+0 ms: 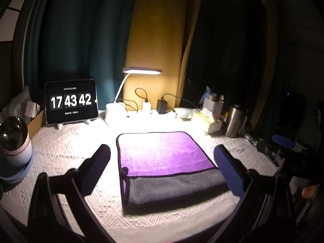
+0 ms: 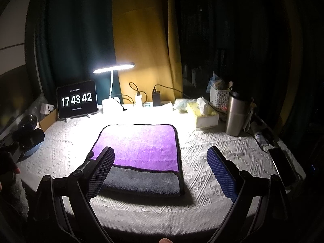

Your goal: Fold towel

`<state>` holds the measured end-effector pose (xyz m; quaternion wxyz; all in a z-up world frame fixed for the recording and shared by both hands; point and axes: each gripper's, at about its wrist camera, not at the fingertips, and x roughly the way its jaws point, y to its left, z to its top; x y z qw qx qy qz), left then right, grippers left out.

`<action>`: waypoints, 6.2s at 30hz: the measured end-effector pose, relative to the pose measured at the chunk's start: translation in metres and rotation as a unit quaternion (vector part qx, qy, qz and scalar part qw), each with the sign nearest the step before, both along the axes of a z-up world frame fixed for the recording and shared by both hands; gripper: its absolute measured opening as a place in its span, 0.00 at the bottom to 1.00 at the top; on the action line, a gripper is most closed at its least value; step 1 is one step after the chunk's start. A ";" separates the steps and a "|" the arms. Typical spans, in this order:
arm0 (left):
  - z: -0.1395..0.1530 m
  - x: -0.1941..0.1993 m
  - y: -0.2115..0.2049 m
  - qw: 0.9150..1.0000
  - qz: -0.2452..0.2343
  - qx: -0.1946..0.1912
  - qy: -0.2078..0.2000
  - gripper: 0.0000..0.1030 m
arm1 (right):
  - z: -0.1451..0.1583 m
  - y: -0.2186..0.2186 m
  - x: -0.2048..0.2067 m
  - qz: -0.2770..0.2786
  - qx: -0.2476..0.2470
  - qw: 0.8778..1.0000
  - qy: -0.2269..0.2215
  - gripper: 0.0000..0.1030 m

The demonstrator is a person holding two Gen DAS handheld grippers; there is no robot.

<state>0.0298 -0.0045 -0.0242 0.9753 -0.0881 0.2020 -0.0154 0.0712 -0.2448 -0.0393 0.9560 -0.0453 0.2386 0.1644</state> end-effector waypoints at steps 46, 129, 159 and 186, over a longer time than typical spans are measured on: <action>-0.132 0.118 0.022 0.977 0.013 -0.032 0.208 0.83 | -0.112 -0.010 0.128 0.002 -0.027 0.983 0.181 0.64; -0.100 0.162 0.065 0.983 0.076 -0.021 0.165 0.07 | -0.079 0.030 0.195 0.044 -0.050 0.991 0.117 0.07; -0.105 0.221 0.082 0.984 0.075 -0.010 0.163 0.07 | -0.089 0.044 0.254 0.047 -0.051 0.990 0.119 0.07; -0.120 0.270 0.100 0.984 0.073 -0.010 0.164 0.07 | -0.103 0.053 0.302 0.044 -0.056 0.991 0.116 0.07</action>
